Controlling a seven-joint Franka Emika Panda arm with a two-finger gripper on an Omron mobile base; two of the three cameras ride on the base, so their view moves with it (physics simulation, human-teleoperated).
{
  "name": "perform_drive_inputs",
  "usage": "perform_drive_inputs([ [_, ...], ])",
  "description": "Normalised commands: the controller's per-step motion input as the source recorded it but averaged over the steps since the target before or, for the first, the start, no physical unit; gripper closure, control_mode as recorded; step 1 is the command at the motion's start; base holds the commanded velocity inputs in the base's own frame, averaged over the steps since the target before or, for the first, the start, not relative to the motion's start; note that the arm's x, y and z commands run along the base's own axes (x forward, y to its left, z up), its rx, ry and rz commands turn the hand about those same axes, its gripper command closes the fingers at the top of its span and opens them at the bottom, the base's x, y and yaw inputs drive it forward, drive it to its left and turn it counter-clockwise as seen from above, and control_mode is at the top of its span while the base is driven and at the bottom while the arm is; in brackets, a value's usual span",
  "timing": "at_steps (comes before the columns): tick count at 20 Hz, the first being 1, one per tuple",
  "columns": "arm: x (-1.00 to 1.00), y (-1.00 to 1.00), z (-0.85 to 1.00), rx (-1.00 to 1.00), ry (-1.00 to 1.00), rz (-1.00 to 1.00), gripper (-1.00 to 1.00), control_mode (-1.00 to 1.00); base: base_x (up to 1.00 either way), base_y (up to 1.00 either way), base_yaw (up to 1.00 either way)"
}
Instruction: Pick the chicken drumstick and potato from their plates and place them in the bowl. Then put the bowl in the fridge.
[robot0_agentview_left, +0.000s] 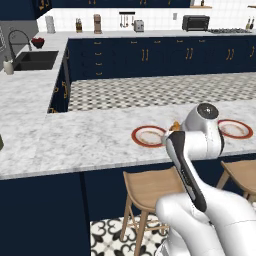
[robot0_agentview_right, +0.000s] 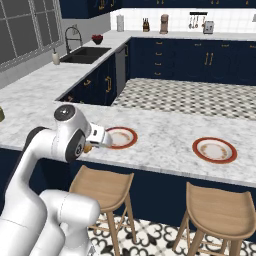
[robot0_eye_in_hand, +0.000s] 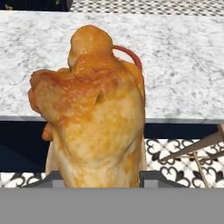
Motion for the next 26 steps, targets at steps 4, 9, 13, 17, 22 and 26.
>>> perform_drive_inputs([
  [4, -0.06, -0.06, -0.05, 0.00, 0.00, 0.00, 1.00, 1.00, -0.09, -0.67, -0.03],
  [9, 0.00, 0.00, 0.00, 0.00, 0.00, 0.00, 1.00, 1.00, -0.11, -1.00, -0.09],
  [13, 0.00, 0.00, 0.00, 0.00, 0.00, 0.00, 1.00, 1.00, -0.30, -1.00, -0.25],
  [17, 0.00, 0.00, 0.00, 0.00, 0.00, 0.00, 1.00, 1.00, -0.01, -1.00, -0.16],
  [22, 0.00, 0.00, 0.00, 0.00, 0.00, 0.00, 1.00, 1.00, 0.26, -1.00, 0.07],
  [26, 0.00, 0.00, 0.00, 0.00, 0.00, 0.00, 1.00, 1.00, 0.30, -0.37, 0.04],
])
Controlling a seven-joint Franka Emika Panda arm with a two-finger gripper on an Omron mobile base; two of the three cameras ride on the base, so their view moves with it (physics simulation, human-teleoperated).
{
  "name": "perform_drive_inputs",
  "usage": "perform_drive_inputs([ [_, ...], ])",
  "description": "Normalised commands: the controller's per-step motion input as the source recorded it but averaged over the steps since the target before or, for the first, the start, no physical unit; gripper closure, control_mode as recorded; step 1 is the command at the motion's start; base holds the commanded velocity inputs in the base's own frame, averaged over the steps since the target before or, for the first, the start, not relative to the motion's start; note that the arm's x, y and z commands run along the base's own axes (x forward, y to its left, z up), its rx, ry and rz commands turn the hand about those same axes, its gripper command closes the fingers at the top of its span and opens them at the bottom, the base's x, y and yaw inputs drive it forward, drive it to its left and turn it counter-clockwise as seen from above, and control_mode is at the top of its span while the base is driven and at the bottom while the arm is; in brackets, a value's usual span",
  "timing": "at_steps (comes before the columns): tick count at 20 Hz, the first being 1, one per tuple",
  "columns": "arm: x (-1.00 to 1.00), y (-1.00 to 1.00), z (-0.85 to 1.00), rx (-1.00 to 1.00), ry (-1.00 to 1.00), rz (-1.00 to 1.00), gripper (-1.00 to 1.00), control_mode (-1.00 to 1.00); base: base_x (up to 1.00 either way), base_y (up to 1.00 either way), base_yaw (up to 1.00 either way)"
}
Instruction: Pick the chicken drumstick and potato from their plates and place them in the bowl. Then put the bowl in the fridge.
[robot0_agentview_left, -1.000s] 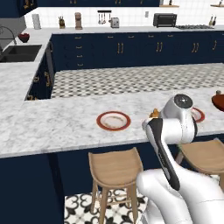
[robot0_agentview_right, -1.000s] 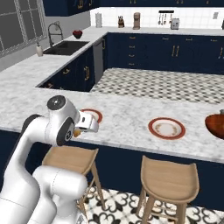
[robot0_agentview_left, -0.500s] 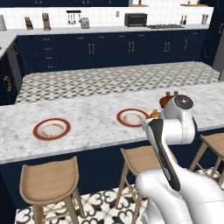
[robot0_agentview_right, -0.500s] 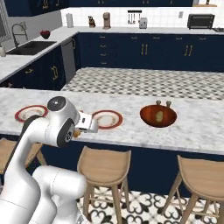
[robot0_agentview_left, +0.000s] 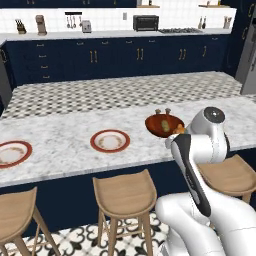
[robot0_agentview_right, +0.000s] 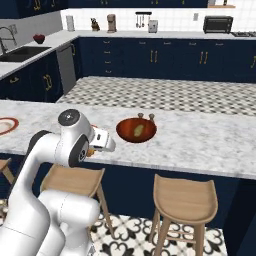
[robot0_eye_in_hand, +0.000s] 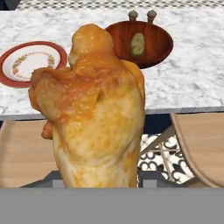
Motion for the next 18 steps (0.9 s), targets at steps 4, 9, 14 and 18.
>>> perform_drive_inputs([
  [4, 0.00, 0.00, 0.00, 0.00, 0.00, 0.00, 1.00, 1.00, 0.14, -0.57, -0.02],
  [9, 0.00, 0.00, 0.00, 0.00, 0.00, 0.00, 1.00, 1.00, 0.69, -0.03, -0.01],
  [14, 0.00, 0.00, 0.00, 0.00, 0.00, 0.00, 1.00, 1.00, 0.96, 0.00, 0.02],
  [18, 0.00, 0.00, 0.00, 0.00, 0.00, 0.00, 1.00, 1.00, 0.71, -0.05, 0.03],
])
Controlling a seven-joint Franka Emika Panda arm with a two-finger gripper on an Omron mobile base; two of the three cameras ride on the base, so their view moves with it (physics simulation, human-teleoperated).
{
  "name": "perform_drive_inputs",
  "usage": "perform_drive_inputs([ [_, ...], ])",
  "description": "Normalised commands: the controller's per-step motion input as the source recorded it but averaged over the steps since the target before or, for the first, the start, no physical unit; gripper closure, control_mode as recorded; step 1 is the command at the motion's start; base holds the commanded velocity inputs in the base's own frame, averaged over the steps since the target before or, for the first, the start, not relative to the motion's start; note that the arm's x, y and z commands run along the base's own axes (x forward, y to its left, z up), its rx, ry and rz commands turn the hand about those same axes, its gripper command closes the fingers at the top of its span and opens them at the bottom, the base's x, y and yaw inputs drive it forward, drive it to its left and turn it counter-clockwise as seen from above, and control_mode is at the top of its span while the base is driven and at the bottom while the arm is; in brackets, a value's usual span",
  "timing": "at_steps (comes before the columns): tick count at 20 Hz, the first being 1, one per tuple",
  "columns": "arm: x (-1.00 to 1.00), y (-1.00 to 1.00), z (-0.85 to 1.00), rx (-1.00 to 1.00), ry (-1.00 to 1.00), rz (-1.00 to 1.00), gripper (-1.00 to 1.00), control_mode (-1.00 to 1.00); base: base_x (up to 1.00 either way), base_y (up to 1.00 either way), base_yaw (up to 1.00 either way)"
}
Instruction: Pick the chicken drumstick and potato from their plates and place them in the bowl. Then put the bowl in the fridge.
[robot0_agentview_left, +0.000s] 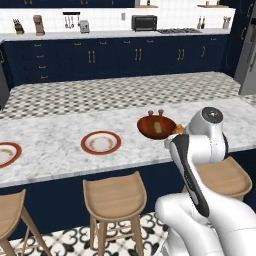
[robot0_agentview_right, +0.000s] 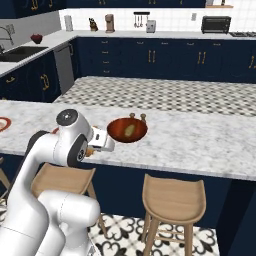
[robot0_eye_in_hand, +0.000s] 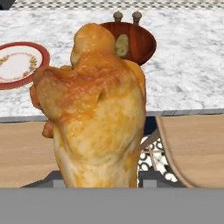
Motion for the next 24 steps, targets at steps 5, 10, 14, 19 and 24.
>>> perform_drive_inputs([
  [5, 0.93, -0.33, 0.14, 0.00, 0.00, 0.00, 1.00, -1.00, 0.00, 0.00, 0.00],
  [10, 0.84, -0.16, 0.03, 0.00, 0.00, 0.00, 1.00, -1.00, 0.00, 0.00, 0.00],
  [14, 1.00, 0.00, 0.12, 0.01, 0.01, 0.00, 1.00, -1.00, 0.00, 0.00, 0.00],
  [19, 1.00, 0.00, -0.04, 0.00, 0.19, 0.00, 1.00, -1.00, 0.00, 0.00, 0.00],
  [24, 0.97, 0.00, -0.05, 0.00, 0.29, 0.00, 1.00, -1.00, 0.00, 0.00, 0.00],
])
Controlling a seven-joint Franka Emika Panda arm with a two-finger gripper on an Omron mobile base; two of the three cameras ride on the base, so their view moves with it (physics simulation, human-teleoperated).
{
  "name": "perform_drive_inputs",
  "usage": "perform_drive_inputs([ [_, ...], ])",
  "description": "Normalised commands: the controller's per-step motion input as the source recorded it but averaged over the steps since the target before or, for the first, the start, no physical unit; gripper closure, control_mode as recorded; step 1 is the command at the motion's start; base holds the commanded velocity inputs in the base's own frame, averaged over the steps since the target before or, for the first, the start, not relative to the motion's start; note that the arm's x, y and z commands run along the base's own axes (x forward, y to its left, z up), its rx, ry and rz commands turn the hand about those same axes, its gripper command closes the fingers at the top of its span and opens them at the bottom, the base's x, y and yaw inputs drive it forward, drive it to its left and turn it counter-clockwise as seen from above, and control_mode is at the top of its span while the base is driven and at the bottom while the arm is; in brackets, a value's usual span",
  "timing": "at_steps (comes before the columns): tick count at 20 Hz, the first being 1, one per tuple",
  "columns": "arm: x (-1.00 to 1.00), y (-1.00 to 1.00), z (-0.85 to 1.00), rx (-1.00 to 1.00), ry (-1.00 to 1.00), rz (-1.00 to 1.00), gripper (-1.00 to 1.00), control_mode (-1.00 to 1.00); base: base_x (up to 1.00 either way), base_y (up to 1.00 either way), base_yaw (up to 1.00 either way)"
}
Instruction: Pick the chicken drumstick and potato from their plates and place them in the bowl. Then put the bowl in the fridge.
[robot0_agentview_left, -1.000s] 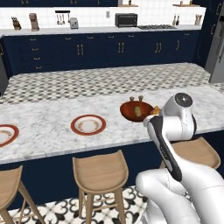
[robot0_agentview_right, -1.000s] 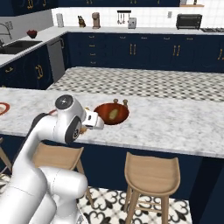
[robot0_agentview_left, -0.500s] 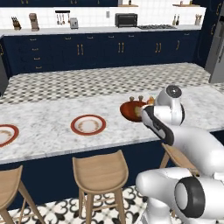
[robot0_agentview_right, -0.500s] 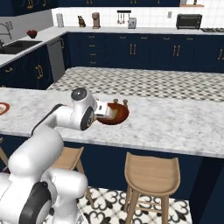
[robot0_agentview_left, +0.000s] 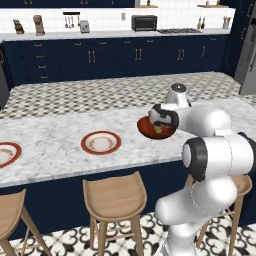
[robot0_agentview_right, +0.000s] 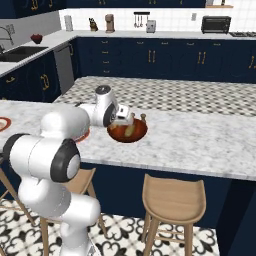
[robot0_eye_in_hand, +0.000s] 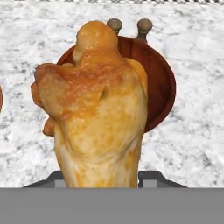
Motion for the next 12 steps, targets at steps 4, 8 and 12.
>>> perform_drive_inputs([
  [4, 0.79, 0.00, -0.31, 0.01, 0.18, 0.00, 1.00, -1.00, 0.00, 0.00, 0.00],
  [8, 0.35, 0.00, -0.95, 0.01, 0.03, 0.01, 1.00, -1.00, 0.00, 0.00, 0.00],
  [12, 0.49, 0.00, -0.76, 0.00, 0.01, 0.01, 1.00, -1.00, 0.00, 0.00, 0.00],
])
